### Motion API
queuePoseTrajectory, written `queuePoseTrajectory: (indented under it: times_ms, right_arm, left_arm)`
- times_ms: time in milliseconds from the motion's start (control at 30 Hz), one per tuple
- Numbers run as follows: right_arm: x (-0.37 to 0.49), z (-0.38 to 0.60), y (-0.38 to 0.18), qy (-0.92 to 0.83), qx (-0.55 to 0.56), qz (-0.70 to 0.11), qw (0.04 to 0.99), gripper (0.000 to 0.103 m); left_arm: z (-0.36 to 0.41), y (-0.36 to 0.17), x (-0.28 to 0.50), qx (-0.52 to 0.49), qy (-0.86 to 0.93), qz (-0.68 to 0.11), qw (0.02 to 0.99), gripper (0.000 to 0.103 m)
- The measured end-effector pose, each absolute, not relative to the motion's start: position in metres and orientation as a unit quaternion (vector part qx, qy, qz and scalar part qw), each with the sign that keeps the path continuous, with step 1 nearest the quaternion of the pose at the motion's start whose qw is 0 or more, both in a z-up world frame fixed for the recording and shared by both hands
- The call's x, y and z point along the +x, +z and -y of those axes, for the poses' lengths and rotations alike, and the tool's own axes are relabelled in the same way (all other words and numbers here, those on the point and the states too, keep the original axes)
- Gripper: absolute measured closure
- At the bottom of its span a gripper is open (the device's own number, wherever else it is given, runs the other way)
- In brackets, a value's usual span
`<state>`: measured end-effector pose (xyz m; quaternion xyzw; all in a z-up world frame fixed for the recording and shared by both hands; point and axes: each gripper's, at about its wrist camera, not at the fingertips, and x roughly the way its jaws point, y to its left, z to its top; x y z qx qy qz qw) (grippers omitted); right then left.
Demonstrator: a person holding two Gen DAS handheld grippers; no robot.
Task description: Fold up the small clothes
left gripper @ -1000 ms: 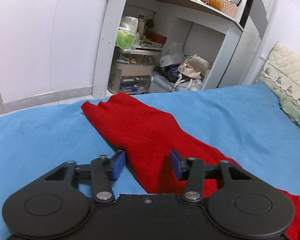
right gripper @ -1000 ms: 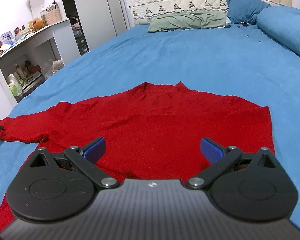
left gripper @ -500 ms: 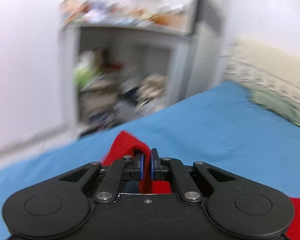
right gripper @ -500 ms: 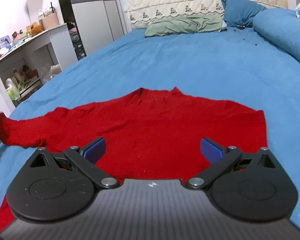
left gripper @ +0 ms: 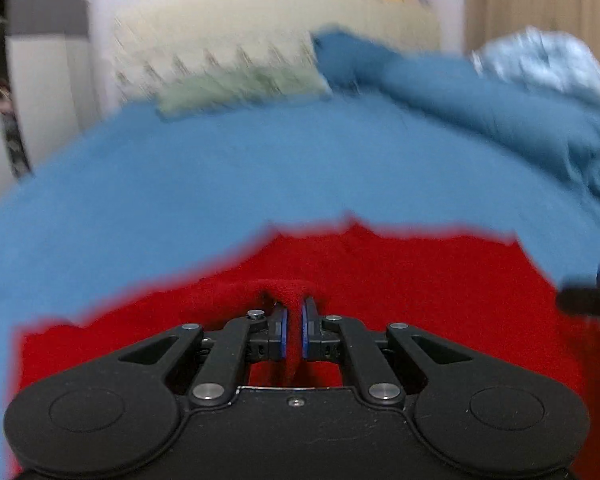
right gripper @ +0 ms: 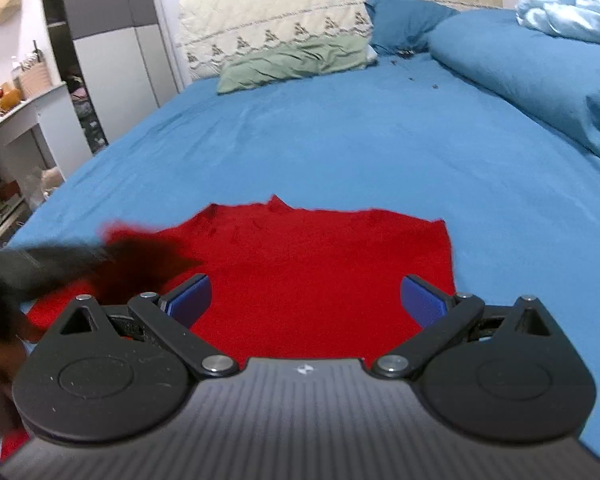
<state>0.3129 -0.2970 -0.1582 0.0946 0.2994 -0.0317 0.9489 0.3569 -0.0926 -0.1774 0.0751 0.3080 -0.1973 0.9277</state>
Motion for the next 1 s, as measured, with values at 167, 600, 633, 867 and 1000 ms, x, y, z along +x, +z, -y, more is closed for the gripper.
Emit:
queuePoseTrajectory:
  times_ms: [167,600,633,867,1000]
  right_arm:
    - [0.316,0.3,-0.169,-0.036,0.085,-0.314,0.945,0.0]
    - [0.388,0.21,-0.181,0.112,-0.021,-0.333,0.936,0.0]
    - [0.396,0.196,-0.188,0.121,-0.036,-0.335,0.934,0.0]
    - [0.436,0.153,-0.228,0.121,-0.081,-0.342,0.929,0.032]
    - [0.43,0.18,-0.217,0.089,-0.012,-0.323,0.942,0.066]
  left_arm:
    - [0.105,-0.213,0.352,0.084,-0.192,-0.324,0.922,0.096]
    - [-0.013,-0.182,0.297,0.071,-0.094,-0.292,0.949,0.029]
    - [-0.021,-0.183,0.295,0.081,-0.076,-0.293,0.95,0.03]
    - [-0.079,-0.192,0.296,0.028,-0.001,-0.329,0.944,0.032]
    - [-0.083,-0.19,0.303,0.017,0.001,-0.321,0.947,0.032]
